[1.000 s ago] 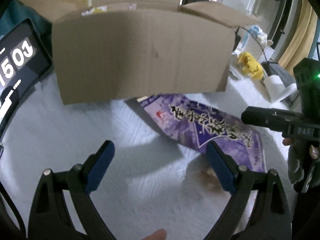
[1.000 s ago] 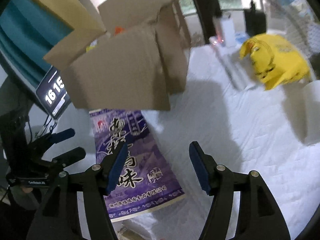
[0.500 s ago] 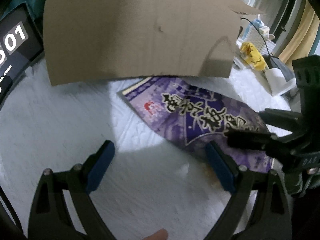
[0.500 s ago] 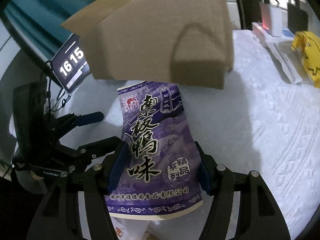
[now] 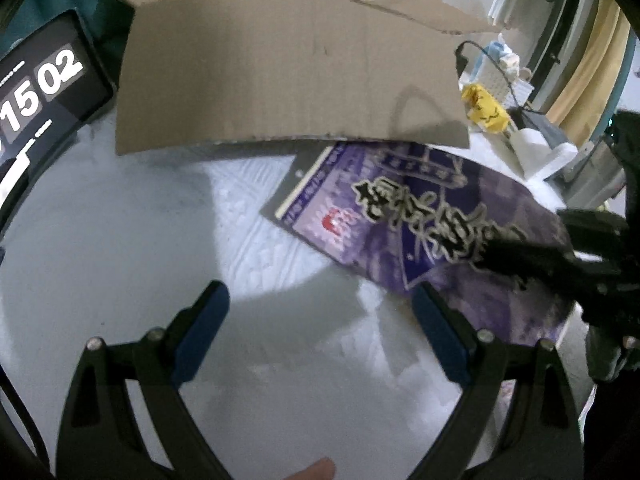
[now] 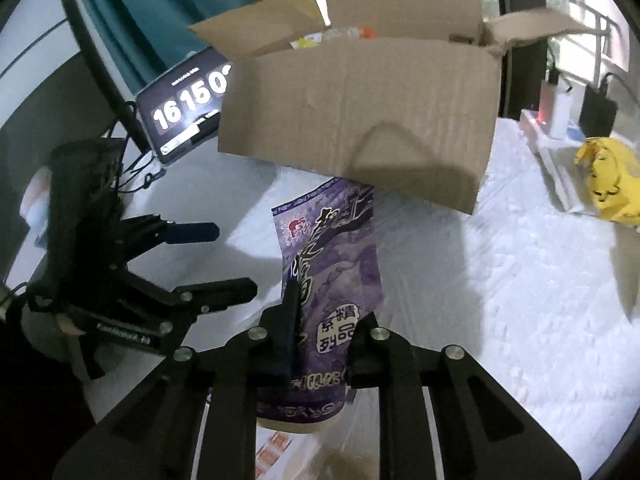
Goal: Organize snacks
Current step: 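Grasp the purple snack bag with the right gripper and lift it, then grasp the clear pastry bag with left gripper while right holds purple bag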
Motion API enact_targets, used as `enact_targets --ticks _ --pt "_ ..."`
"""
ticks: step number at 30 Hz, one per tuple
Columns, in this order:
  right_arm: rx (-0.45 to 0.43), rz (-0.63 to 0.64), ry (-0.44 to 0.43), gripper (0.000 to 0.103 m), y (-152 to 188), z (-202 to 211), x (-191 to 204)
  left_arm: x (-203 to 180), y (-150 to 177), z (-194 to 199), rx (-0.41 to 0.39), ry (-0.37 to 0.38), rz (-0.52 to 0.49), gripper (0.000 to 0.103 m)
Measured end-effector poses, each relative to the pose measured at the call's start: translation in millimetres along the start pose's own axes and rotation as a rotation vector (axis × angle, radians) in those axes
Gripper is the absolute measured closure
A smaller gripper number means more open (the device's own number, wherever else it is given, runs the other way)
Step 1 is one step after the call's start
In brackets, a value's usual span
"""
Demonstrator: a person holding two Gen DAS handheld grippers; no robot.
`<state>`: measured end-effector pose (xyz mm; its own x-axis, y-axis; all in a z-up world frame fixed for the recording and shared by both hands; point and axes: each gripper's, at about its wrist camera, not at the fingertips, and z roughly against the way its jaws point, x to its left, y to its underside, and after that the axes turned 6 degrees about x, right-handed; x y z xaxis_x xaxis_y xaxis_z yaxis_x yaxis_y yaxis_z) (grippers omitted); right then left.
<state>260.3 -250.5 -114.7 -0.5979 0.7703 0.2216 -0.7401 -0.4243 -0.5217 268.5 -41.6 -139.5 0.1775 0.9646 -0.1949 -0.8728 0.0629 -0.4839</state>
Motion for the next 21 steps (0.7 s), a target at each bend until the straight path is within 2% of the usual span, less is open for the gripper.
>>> enact_targets --ticks 5,11,18,21 --pt "-0.054 0.012 0.018 0.087 14 36 9 -15 5 15 -0.023 0.005 -0.043 0.009" --pt "-0.115 -0.020 0.097 0.089 38 74 -1 -42 6 18 -0.031 0.045 -0.117 0.009" --pt "-0.166 -0.165 0.221 0.089 73 105 -52 -79 0 1 0.006 0.085 -0.233 0.009" --pt "-0.181 -0.222 0.264 0.089 83 109 -72 -87 -2 -13 0.058 0.081 -0.287 0.009"
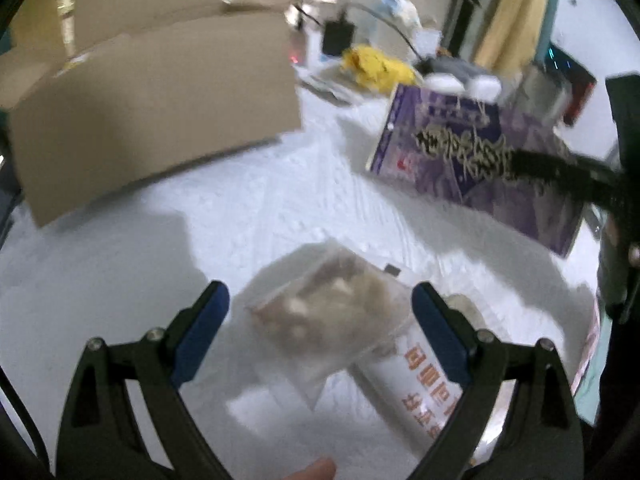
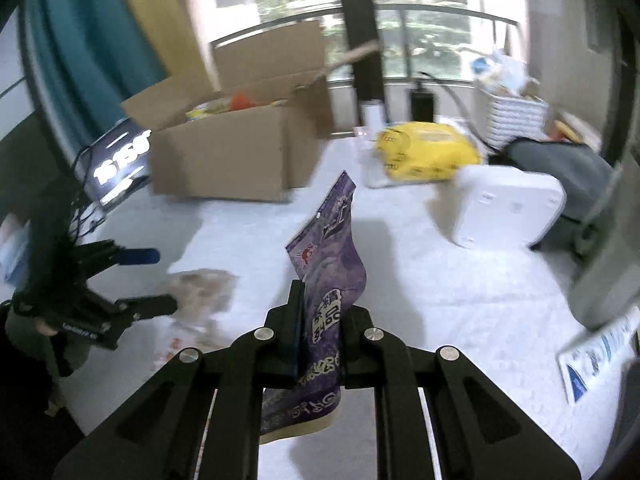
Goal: Organize snacks
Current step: 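Grasp the clear pastry bag with left gripper while right holds purple bag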
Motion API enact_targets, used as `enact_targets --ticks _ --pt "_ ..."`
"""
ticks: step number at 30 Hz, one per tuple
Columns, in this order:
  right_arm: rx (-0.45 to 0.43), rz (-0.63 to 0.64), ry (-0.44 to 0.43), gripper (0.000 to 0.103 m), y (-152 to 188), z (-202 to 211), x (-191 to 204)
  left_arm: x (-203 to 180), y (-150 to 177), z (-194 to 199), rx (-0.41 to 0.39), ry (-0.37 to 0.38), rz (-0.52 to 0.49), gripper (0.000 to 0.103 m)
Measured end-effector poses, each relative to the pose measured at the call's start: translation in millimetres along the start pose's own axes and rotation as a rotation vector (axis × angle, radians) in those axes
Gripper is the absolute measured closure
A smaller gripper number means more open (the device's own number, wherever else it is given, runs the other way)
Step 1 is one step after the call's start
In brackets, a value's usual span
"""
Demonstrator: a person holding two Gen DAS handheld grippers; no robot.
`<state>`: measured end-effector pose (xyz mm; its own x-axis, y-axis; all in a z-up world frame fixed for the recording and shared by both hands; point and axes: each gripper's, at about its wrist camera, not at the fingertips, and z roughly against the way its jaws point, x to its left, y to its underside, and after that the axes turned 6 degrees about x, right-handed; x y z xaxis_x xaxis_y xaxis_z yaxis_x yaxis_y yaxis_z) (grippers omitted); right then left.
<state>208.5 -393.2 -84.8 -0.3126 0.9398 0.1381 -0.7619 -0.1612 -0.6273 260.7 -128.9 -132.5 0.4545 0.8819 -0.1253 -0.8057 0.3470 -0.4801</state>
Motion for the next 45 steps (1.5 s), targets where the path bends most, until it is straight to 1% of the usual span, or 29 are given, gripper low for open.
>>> enact_targets --ticks 1,4,7,9,10,13,15,16,18,20,21,22,23,28,34,38,45 --pt "0.002 -0.012 0.001 0.089 2 -1 -5 0 -2 -5 0.015 -0.005 0.002 0.009" --pt "0.013 -0.039 -0.004 0.089 7 -8 -14 0 -11 -14 0.025 -0.002 -0.016 0.009" --pt "0.009 -0.066 -0.014 0.089 8 -15 -19 8 -18 -21 0.032 0.025 0.020 0.009" --pt "0.004 -0.088 -0.025 0.089 8 -17 -21 10 -21 -27 0.050 0.002 0.033 0.010" --pt "0.002 -0.095 -0.025 0.089 8 -18 -22 11 -22 -30 0.049 0.006 0.037 0.010" --pt "-0.003 -0.110 -0.033 0.089 6 -22 -24 5 -24 -37 0.054 0.026 0.018 0.010" --pt "-0.004 -0.115 -0.036 0.089 4 -24 -23 -3 -21 -38 0.045 0.035 -0.026 0.022" --pt "-0.003 -0.116 -0.037 0.089 4 -25 -22 -7 -19 -36 0.043 0.041 -0.040 0.026" --pt "0.001 -0.117 -0.039 0.089 3 -26 -21 -9 -17 -32 0.046 0.065 -0.042 0.037" --pt "0.004 -0.118 -0.039 0.089 2 -27 -22 -8 -16 -30 0.046 0.087 -0.037 0.045" --pt "0.004 -0.122 -0.040 0.089 1 -27 -22 -8 -14 -28 0.045 0.099 -0.033 0.056" --pt "0.003 -0.127 -0.044 0.089 0 -27 -22 -7 -11 -26 0.044 0.119 -0.028 0.057" --pt "0.000 -0.128 -0.046 0.089 -1 -27 -21 -7 -9 -23 0.037 0.122 -0.022 0.059" --pt "-0.028 -0.095 -0.052 0.089 -11 -18 -11 0 -2 -3 -0.006 0.117 0.002 0.060" --pt "-0.067 -0.053 -0.063 0.089 -27 -2 6 19 -1 32 -0.087 0.066 0.041 0.060" --pt "-0.092 -0.020 -0.095 0.089 -39 8 20 35 -5 58 -0.153 0.030 0.067 0.060" --pt "-0.138 0.041 -0.136 0.089 -64 20 44 68 -23 91 -0.251 -0.026 0.110 0.060"
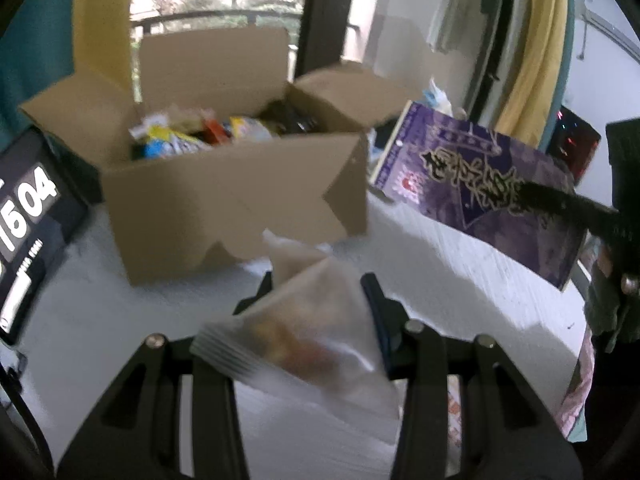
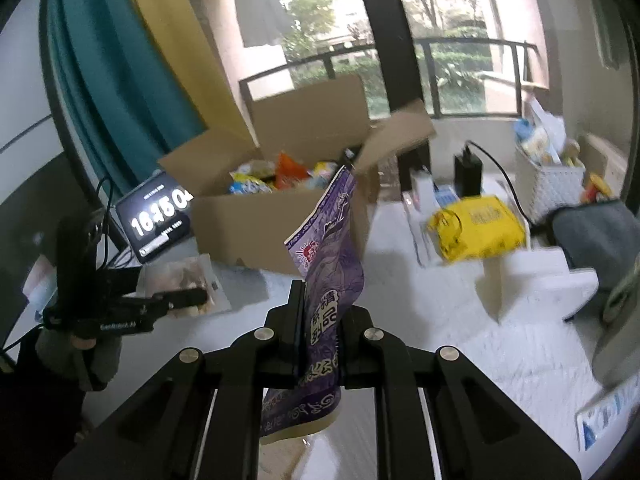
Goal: Organize snacks
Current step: 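Grasp the clear pastry bag with left gripper while right holds purple bag, then lower both bags into the box and open both grippers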
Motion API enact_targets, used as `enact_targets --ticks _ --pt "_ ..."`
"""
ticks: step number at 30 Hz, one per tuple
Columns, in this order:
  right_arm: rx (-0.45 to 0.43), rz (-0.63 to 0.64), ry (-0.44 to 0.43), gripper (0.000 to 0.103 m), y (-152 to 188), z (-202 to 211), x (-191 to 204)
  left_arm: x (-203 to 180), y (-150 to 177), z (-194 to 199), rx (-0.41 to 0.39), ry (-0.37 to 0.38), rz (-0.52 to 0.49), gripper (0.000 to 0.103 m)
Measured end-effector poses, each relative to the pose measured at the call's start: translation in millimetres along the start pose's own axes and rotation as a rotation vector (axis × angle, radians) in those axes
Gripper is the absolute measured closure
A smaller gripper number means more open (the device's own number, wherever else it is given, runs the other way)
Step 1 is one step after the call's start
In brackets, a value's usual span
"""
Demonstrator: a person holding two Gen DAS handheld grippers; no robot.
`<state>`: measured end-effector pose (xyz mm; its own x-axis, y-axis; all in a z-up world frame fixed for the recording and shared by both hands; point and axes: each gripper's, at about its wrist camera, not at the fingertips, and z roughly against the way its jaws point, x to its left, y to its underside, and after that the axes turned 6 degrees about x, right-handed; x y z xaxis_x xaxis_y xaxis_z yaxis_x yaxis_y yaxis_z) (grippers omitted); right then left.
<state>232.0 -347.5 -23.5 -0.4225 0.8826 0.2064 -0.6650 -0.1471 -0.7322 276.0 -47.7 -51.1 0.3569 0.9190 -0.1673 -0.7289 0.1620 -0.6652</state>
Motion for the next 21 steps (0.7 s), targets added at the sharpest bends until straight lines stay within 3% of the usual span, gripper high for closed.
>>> enact_targets --ticks 21 --pt "-0.108 0.030 0.027 0.089 -106 -74 22 56 -76 7 -0.166 -0.107 0.022 0.060"
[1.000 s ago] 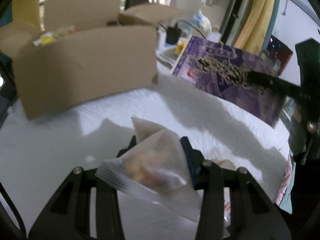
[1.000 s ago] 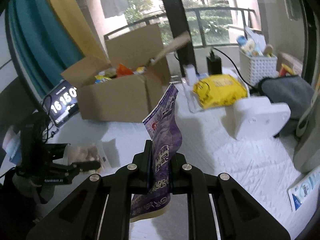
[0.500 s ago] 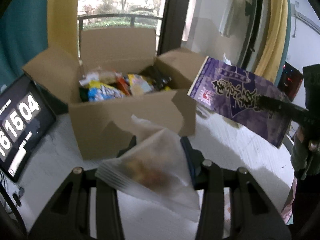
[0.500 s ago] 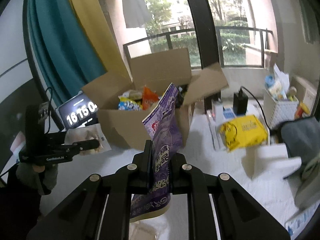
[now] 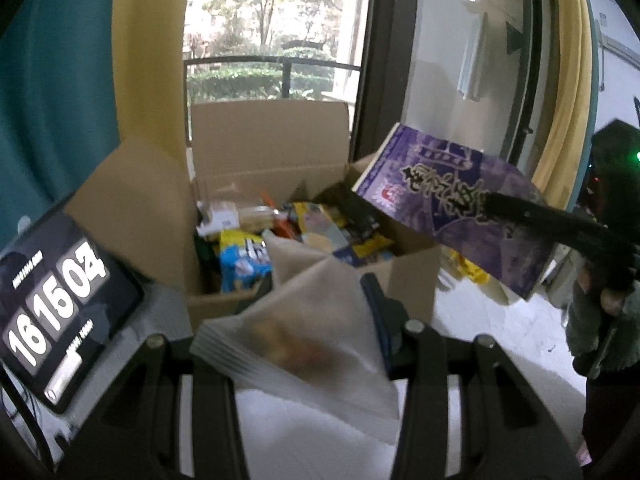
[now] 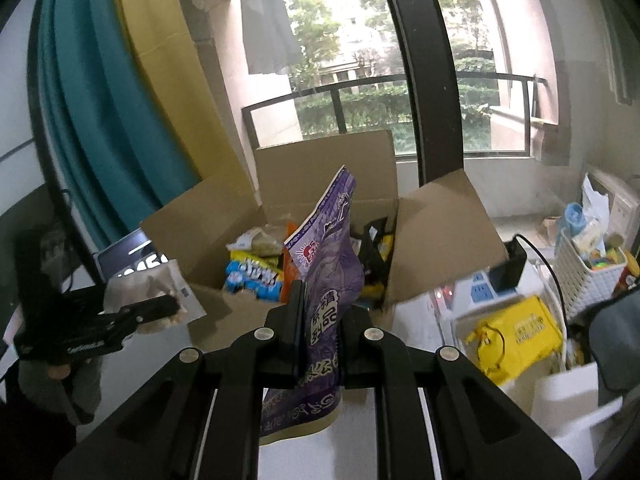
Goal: Organize snacks
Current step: 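Lower both bags into the box and open both grippers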
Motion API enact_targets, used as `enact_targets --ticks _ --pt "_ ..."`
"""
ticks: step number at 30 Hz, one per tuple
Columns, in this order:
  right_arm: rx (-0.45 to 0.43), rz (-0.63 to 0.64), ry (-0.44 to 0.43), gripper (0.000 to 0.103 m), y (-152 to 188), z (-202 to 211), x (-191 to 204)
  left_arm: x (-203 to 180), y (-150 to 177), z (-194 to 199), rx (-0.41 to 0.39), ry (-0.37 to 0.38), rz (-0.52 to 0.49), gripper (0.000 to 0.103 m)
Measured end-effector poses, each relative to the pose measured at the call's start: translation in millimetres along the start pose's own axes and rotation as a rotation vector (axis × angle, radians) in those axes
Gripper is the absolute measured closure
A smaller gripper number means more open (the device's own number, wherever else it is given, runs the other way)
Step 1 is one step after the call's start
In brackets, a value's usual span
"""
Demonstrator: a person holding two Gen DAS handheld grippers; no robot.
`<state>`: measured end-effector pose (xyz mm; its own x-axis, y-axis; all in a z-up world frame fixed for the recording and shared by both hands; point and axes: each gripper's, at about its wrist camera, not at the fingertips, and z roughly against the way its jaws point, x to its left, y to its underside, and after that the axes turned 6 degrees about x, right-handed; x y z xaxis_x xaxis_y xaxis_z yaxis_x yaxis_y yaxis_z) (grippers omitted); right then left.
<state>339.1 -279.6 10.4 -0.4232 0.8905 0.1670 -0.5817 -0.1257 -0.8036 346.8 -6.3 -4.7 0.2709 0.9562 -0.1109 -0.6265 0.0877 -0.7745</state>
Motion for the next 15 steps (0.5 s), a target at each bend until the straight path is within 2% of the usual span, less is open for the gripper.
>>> enact_targets --ticks 5,15 --pt "-0.003 -0.037 0.021 0.089 -21 -32 -2 1 -12 -11 -0.017 -0.005 -0.007 0.060" --pt "0.014 -0.062 0.022 0.089 -55 -92 2 -15 -26 -24 -0.026 0.005 0.059 0.060"
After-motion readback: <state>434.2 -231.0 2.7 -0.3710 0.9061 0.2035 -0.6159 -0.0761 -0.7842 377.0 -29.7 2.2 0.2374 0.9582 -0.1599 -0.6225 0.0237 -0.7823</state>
